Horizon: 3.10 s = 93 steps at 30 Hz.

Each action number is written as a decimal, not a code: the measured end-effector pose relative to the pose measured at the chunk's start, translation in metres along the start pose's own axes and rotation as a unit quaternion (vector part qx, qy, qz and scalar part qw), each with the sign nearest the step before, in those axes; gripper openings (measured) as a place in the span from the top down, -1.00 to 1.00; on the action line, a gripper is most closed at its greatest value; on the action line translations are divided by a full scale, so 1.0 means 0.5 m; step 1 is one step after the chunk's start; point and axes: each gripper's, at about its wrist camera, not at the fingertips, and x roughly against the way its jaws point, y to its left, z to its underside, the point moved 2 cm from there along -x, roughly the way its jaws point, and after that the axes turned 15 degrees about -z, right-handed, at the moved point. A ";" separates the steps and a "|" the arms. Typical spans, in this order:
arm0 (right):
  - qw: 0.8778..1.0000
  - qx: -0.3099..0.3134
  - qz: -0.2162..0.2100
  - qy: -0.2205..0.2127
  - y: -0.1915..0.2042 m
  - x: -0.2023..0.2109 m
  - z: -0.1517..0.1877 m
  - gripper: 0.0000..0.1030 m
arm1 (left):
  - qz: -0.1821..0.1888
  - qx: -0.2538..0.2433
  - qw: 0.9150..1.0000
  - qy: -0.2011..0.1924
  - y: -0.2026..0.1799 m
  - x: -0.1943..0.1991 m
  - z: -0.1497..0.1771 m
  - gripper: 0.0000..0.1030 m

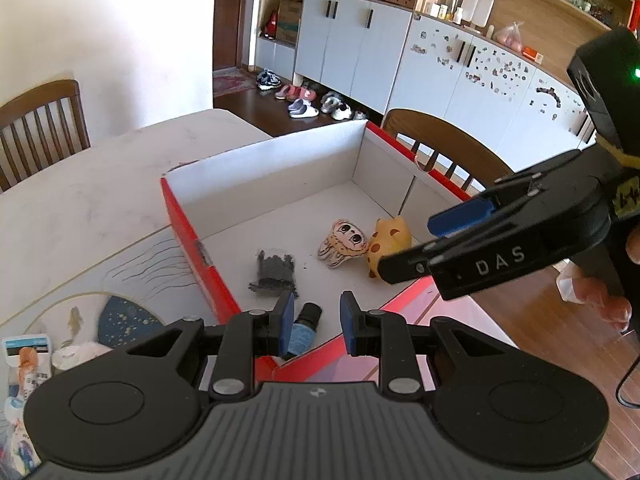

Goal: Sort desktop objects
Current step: 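Withdraw both tools from the box back toward the table items, then grasp the silver foil snack bag with the left tool while the right tool grasps the white USB cable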

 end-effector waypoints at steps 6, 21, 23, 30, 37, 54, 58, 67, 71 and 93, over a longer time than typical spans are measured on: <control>1.000 -0.006 -0.003 -0.022 0.036 0.006 0.018 -0.57 | 0.000 0.002 1.000 -0.011 0.019 0.022 0.017 0.46; 0.997 -0.023 -0.007 -0.070 0.136 0.012 0.071 -0.60 | 0.004 0.023 1.000 -0.019 0.106 0.071 0.080 -0.04; 0.997 -0.027 -0.008 -0.078 0.150 0.009 0.076 -0.65 | -0.004 0.027 0.999 -0.022 0.121 0.076 0.089 -0.25; 0.995 -0.024 -0.011 -0.095 0.205 -0.004 0.086 -0.72 | -0.005 0.048 0.999 -0.022 0.184 0.093 0.125 -0.42; 0.995 -0.013 -0.013 -0.102 0.262 -0.028 0.090 -0.84 | -0.030 0.054 0.997 -0.034 0.243 0.119 0.154 -0.64; 0.989 0.010 -0.003 -0.147 0.375 -0.103 0.099 -0.99 | -0.083 0.081 0.992 -0.042 0.383 0.160 0.247 -0.99; 0.988 0.027 0.007 -0.154 0.399 -0.122 0.100 -0.99 | -0.106 0.087 0.990 -0.046 0.418 0.164 0.273 -0.99; 0.983 0.018 0.027 -0.179 0.429 -0.152 0.104 -0.99 | -0.130 0.095 0.986 -0.041 0.475 0.160 0.335 -0.99; 0.983 0.002 0.034 -0.179 0.423 -0.169 0.104 -0.99 | -0.138 0.089 0.985 -0.044 0.487 0.160 0.360 -1.00; 0.995 0.081 -0.014 -0.061 0.531 -0.294 0.142 -0.88 | -0.152 0.072 0.986 -0.022 0.551 0.128 0.447 -0.99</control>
